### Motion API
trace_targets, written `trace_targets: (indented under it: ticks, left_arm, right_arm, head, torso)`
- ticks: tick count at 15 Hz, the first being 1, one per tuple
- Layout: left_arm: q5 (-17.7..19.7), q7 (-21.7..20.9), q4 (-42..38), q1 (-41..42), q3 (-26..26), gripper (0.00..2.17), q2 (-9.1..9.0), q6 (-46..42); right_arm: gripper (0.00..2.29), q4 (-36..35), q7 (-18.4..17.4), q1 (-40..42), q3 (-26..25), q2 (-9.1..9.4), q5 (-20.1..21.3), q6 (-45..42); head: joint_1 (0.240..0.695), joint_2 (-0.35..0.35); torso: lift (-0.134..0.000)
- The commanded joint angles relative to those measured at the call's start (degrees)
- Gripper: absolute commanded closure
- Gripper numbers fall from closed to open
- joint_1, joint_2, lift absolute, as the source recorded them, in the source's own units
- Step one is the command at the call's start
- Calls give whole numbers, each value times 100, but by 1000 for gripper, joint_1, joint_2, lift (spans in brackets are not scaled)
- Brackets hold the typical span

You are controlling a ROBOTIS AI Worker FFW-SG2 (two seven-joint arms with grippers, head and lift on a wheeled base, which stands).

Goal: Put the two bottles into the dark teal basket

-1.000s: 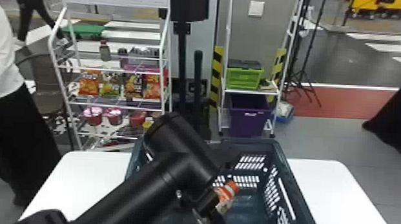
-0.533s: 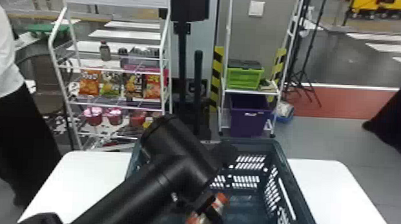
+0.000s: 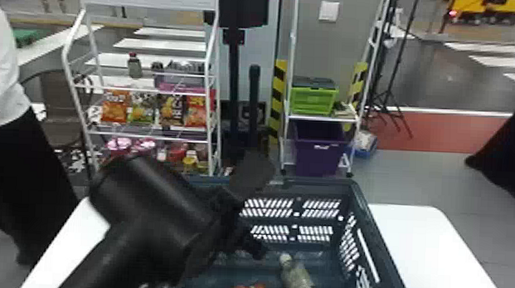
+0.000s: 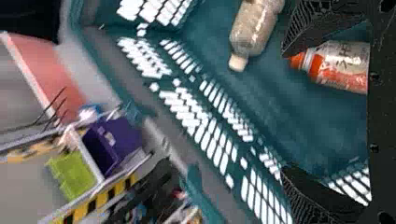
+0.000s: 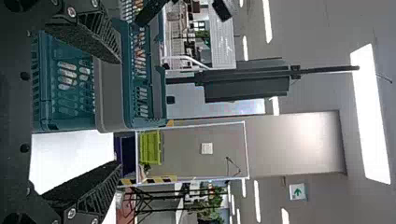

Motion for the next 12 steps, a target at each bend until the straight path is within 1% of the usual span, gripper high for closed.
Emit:
trace_targets:
  ticks: [1,4,6,7,8,9,10,11,12]
  left_arm:
    - [80,372,-933,820,523,12,310,-591]
    - [141,899,-2014,2130,1262,16,600,-1645]
    - [168,1172,-2462,3044,1692,16,671,-2612]
    - [150,1313,-2594,3518,1859,22,714,-3333]
    - [133,1374,-2612,4054,2044,29,732,-4387]
    - [62,1392,-2621,4626,2246,46,697,-5565]
    - [-26,1392,-2708,5065,2378,49,644,-6075]
    - [-70,1418,-2735,5619,2457,49,618,-6884]
    - [-131,1480,-2735,6058,2518,49,583,-7481]
  right_arm:
    - [130,-36,6,23,-4,4,13,29]
    - [130,-36,15,23,5,-5,21,29]
    - [130,-71,33,-3,5,-23,21,82]
    - [130,-141,42,-12,5,-23,30,275]
    - [130,-185,33,-21,13,-23,30,381]
    - [130,-220,33,-30,13,-23,48,433]
    - [130,-273,33,-30,13,-23,57,521]
    - [130,-317,33,-30,13,-32,57,662]
    - [130,-344,42,-30,13,-40,65,679]
  head:
    - [499,0]
    - [499,0]
    - [499,0]
    - [499,0]
    - [499,0]
    - [499,0]
    - [499,0]
    - [499,0]
    - [499,0]
  torso:
    - [0]
    - [0]
    - [0]
    - [0]
    - [0]
    - [0]
    - [0]
    - [0]
    - [0]
